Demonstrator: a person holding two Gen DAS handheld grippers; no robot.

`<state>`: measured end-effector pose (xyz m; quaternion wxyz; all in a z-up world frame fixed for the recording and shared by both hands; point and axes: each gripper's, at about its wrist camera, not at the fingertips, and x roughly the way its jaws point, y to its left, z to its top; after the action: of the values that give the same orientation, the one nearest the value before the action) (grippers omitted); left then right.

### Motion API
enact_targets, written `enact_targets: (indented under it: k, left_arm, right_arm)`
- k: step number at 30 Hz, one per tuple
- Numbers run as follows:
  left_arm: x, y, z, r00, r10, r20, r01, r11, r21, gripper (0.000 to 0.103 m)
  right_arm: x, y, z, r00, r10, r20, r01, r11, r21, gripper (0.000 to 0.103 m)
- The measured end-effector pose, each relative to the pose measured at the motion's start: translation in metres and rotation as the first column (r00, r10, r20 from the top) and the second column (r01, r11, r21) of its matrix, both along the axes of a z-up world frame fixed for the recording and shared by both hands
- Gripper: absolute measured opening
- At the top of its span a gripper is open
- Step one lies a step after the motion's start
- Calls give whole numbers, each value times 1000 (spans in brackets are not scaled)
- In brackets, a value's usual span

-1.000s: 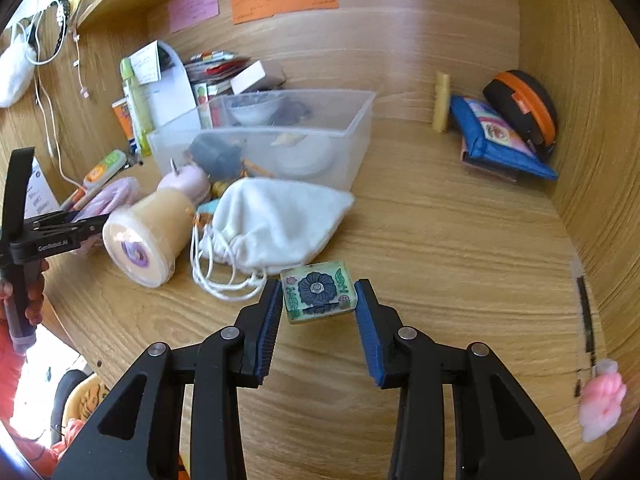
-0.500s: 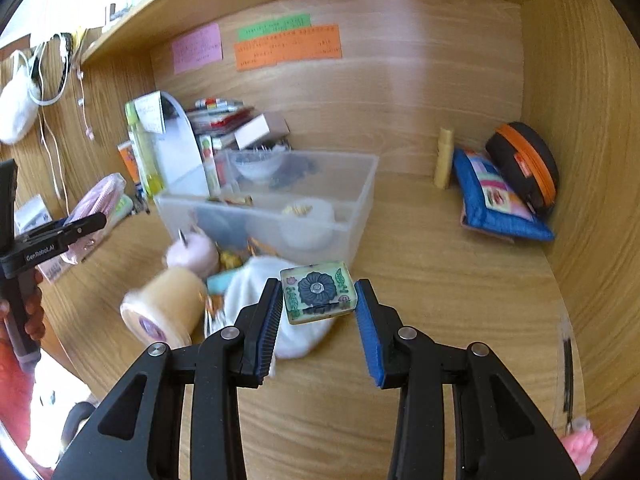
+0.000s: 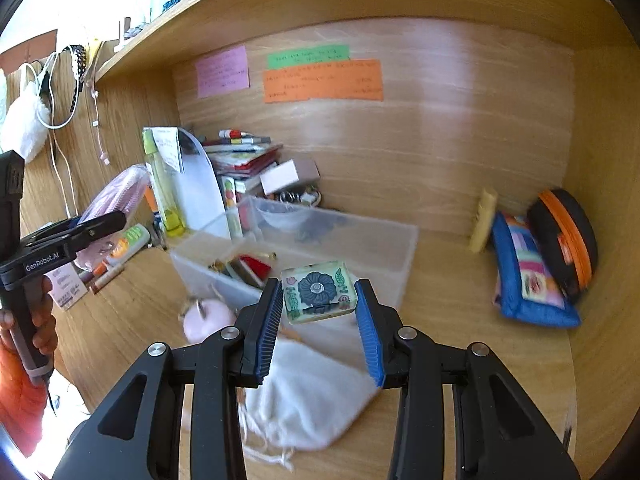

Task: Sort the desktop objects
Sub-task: 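Carry the pink rope bag and green tag over the clear box with both tools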

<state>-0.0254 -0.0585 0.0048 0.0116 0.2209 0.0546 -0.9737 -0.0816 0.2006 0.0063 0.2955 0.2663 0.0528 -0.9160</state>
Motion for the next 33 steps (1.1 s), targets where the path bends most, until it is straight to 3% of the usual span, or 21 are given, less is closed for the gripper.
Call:
enact_targets:
  k: [14, 21, 27, 33]
  left_arm:
    - [-65, 14, 30, 999, -28, -41, 29, 999, 21, 55]
    - [-94, 17, 19, 999, -40, -26, 41, 998, 44, 55]
    - [-110, 12, -13, 999, -41, 33, 38, 997, 67, 55]
    - [-121, 8, -29, 993, -72, 91, 64, 994, 87, 55]
  right_arm:
    - [-48, -34, 26, 1000, -3, 5, 3, 1000, -30, 34]
    - [-68, -48, 36, 1000, 1, 17, 0, 999, -37, 34]
    - [-80, -71, 15, 999, -2, 45, 3, 1000, -8, 34]
    - [-96, -79, -21, 992, 4, 128, -8, 999, 36, 34]
